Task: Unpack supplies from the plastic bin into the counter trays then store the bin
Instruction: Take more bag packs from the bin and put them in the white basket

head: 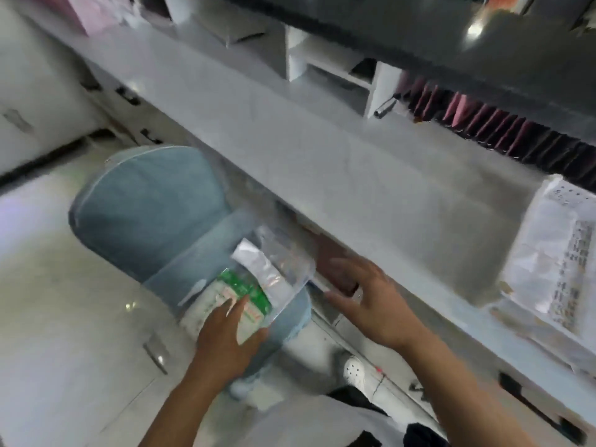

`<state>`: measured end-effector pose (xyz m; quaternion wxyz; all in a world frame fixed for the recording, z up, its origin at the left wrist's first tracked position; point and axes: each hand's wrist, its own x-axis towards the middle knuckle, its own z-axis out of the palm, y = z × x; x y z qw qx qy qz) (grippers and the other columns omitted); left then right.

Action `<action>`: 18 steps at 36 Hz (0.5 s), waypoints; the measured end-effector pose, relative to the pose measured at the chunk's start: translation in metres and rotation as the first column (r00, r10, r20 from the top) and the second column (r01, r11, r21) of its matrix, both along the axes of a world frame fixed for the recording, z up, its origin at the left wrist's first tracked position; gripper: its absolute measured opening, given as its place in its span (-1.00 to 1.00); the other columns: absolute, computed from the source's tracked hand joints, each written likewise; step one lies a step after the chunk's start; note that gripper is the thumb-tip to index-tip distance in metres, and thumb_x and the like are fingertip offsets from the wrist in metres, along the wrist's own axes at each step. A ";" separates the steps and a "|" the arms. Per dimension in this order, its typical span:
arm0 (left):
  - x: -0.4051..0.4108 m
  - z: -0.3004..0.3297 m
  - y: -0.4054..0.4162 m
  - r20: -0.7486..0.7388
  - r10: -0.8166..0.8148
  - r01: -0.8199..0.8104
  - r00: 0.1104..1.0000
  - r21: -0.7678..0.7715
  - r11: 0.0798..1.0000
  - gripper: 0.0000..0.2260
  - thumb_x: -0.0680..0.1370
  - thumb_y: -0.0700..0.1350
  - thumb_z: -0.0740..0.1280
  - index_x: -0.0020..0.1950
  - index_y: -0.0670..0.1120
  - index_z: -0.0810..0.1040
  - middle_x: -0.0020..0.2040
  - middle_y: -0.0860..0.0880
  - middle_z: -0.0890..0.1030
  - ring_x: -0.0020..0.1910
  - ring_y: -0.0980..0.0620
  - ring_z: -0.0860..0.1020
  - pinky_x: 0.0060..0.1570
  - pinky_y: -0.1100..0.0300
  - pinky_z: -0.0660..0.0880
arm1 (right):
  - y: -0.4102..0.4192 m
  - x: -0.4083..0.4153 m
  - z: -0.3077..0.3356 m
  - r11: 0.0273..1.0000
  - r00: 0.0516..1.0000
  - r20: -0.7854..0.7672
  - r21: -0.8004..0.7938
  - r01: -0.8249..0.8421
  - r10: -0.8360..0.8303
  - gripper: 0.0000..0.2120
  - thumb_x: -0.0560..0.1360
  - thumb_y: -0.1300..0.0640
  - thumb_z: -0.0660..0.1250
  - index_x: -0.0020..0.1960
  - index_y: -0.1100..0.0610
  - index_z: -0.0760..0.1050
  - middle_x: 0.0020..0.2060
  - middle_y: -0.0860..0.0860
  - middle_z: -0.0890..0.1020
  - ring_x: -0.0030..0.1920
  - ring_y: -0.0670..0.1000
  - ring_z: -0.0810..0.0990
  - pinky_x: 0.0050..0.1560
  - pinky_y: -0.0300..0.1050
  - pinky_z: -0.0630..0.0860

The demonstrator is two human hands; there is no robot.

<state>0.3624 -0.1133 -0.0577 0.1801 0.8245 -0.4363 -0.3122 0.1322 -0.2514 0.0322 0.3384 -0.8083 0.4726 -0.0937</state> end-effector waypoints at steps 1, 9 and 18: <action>0.009 -0.008 0.021 -0.016 0.028 -0.027 0.999 0.043 0.999 -0.32 0.51 0.16 0.41 0.56 0.00 0.28 0.55 -0.13 0.30 0.52 -0.13 0.25 0.48 -0.03 0.22 | 0.012 0.014 -0.011 0.998 0.998 -0.042 0.054 -0.035 0.037 -0.45 0.52 -0.16 0.35 0.47 -0.08 0.36 0.50 -0.07 0.32 0.52 0.01 0.19 0.50 0.05 0.14; 0.047 -0.049 0.133 -0.113 0.218 -0.190 0.969 0.218 0.957 -0.31 0.52 0.25 0.33 0.58 0.08 0.18 0.57 -0.03 0.26 0.54 -0.08 0.22 0.46 0.00 0.26 | 0.067 0.079 -0.061 0.958 0.942 -0.244 0.224 -0.178 0.232 -0.41 0.50 -0.17 0.36 0.48 -0.08 0.32 0.48 -0.04 0.36 0.48 0.01 0.28 0.47 0.04 0.21; 0.058 -0.080 0.138 -0.291 0.311 -0.210 0.905 0.330 0.920 -0.27 0.53 0.23 0.33 0.60 0.05 0.12 0.61 -0.02 0.17 0.56 -0.05 0.16 0.51 0.02 0.19 | 0.055 0.108 -0.096 0.928 0.896 -0.322 0.313 -0.202 0.304 -0.40 0.49 -0.17 0.37 0.48 -0.06 0.32 0.45 -0.08 0.39 0.43 -0.03 0.34 0.44 -0.04 0.27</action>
